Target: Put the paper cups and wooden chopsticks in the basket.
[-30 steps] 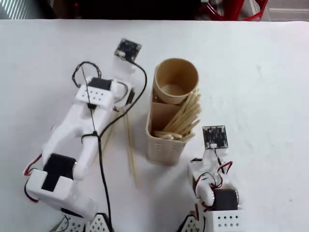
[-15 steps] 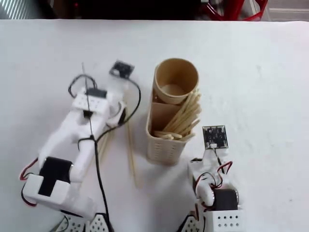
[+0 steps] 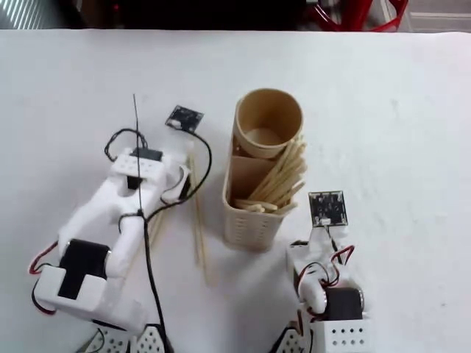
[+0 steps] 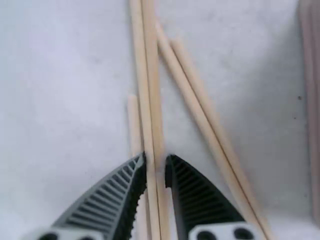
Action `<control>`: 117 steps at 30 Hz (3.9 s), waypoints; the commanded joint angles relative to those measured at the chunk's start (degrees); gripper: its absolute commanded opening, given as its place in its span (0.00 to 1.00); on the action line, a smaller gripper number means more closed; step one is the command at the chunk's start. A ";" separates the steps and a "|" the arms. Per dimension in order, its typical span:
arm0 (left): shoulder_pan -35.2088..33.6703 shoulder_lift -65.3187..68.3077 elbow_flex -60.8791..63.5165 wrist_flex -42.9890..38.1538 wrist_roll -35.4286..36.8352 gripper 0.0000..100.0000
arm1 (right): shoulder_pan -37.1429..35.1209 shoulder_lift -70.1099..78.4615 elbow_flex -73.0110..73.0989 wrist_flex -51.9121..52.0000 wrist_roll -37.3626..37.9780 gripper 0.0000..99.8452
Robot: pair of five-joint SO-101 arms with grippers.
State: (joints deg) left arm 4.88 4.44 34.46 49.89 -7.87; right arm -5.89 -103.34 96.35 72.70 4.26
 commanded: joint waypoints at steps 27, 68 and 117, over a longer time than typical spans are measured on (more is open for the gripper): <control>-0.04 -27.56 -8.79 13.19 -0.18 0.02 | 0.48 -0.13 0.53 0.22 0.09 0.02; 37.23 -44.44 -22.68 0.88 -8.44 0.08 | 0.48 -0.13 0.53 0.22 0.09 0.02; 3.38 -17.10 10.64 -8.53 0.44 0.16 | 0.48 -0.13 0.53 0.22 0.09 0.02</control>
State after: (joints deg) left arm 7.69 -19.03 51.43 39.96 -6.99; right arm -5.89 -103.34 96.35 72.70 4.26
